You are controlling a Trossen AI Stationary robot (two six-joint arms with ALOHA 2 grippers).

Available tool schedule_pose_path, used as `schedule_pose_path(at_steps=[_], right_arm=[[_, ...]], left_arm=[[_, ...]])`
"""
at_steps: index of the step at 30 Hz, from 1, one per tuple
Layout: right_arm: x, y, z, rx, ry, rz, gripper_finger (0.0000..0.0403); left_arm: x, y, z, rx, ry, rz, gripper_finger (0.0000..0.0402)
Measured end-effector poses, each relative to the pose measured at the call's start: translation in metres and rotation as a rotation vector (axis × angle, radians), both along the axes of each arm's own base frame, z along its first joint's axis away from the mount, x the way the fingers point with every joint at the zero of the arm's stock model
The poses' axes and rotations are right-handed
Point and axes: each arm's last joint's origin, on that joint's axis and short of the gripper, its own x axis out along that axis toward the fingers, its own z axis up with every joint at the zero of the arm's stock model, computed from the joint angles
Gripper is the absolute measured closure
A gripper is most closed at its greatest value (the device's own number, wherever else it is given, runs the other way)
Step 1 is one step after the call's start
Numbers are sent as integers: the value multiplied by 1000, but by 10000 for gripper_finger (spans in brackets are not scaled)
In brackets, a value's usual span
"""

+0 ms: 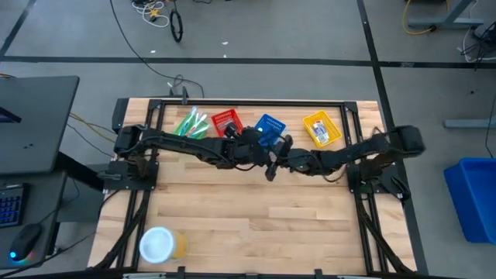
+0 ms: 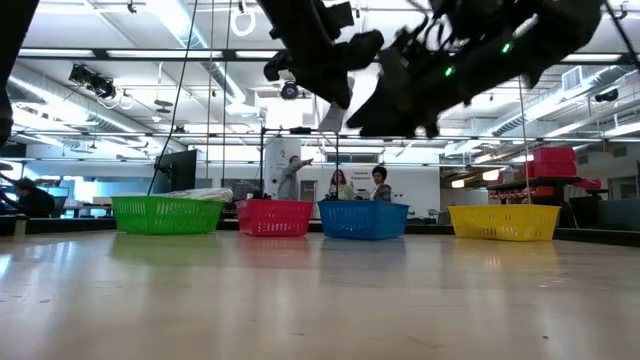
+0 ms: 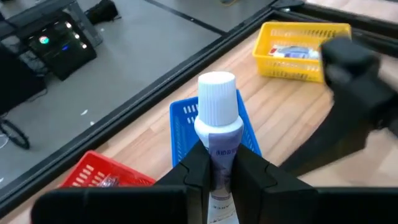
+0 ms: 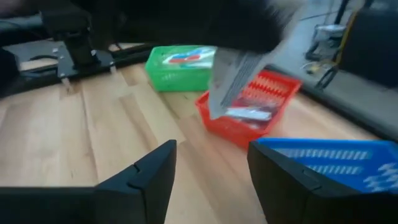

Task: Pick & Place Travel size toiletries
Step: Put the toothpaste into the yellow basket

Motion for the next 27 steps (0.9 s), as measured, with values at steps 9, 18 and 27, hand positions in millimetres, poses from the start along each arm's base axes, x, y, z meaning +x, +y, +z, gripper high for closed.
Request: schedule_pose_path(at_steps=[9, 18, 27], right_arm=[[-73, 16, 65, -159, 109, -147, 205], [-99, 16, 16, -26, -230, -208, 193], [-90, 13, 8, -199, -482, 39, 188]], left_arm=[[-20, 16, 40, -7, -105, 21, 352], [-6, 15, 46, -94, -259, -115, 349], [9, 14, 48, -132, -405, -169, 349]])
